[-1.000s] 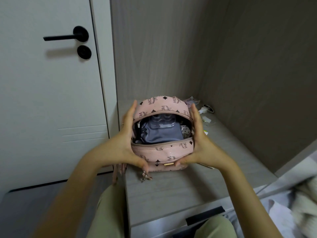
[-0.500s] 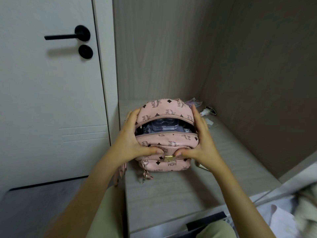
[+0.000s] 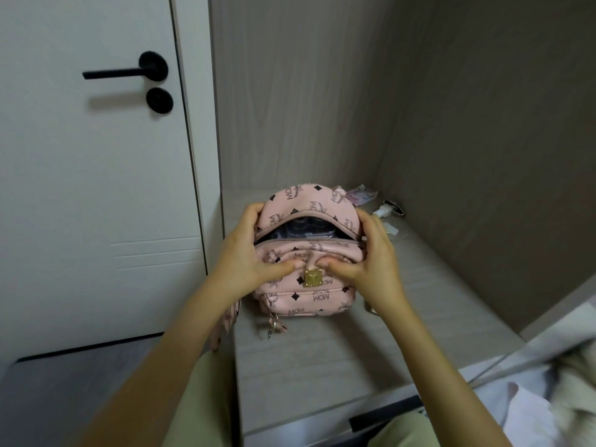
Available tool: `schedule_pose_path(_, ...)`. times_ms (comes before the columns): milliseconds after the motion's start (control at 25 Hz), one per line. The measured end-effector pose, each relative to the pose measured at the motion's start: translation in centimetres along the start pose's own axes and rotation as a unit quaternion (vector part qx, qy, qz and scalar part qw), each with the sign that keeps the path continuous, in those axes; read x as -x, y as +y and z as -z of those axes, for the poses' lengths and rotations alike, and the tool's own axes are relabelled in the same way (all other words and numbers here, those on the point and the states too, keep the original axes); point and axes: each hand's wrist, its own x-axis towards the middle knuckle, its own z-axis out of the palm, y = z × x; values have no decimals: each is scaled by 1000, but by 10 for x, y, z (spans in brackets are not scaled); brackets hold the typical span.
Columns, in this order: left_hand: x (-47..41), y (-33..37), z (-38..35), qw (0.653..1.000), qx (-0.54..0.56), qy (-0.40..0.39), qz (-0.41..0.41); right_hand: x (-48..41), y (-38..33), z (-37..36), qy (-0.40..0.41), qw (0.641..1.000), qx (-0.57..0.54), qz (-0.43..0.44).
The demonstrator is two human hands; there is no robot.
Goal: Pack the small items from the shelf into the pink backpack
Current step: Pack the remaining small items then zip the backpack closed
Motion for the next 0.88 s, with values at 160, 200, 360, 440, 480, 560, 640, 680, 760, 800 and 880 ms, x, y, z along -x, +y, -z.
schedule_pose_path(160, 0, 7, 3, 1000, -23, 3, -1, 3, -2, 2, 0, 998, -52, -28)
schedule_pose_path(200, 4, 9, 2, 1000, -24, 4, -15, 8, -3, 3, 7, 999, -35, -11)
schedule_pose_path(360, 14, 14, 4, 988, -117, -24, -98, 28, -8, 8, -19, 997, 36, 62)
schedule_pose_path(440, 14, 17, 11, 987, -115, -71, -89, 33, -12, 19, -45, 997, 8, 58)
schedule_pose_path(480, 14, 19, 13, 989, -98, -82, -81, 35, -15, 25, -67, 996, -3, 55)
schedule_pose_path(560, 13, 25, 14, 994, -40, -68, -70, 36, -21, 31, -107, 993, -5, 50)
schedule_pose_path(640, 12, 28, 10, 997, -12, -46, -66, 39, -25, 31, -115, 992, -6, 46)
schedule_pose_path(680, 12, 27, 8, 996, -27, -43, -72, 40, -27, 29, -114, 993, -10, 42)
schedule_pose_path(760, 12, 26, 5, 994, -57, -50, -80, 41, -27, 29, -124, 991, -18, 41)
schedule_pose_path(800, 12, 26, 4, 994, -61, -53, -72, 42, -27, 31, -134, 990, -23, 42)
schedule_pose_path(880, 11, 27, 4, 995, -63, -54, -54, 43, -25, 38, -145, 987, -55, 40)
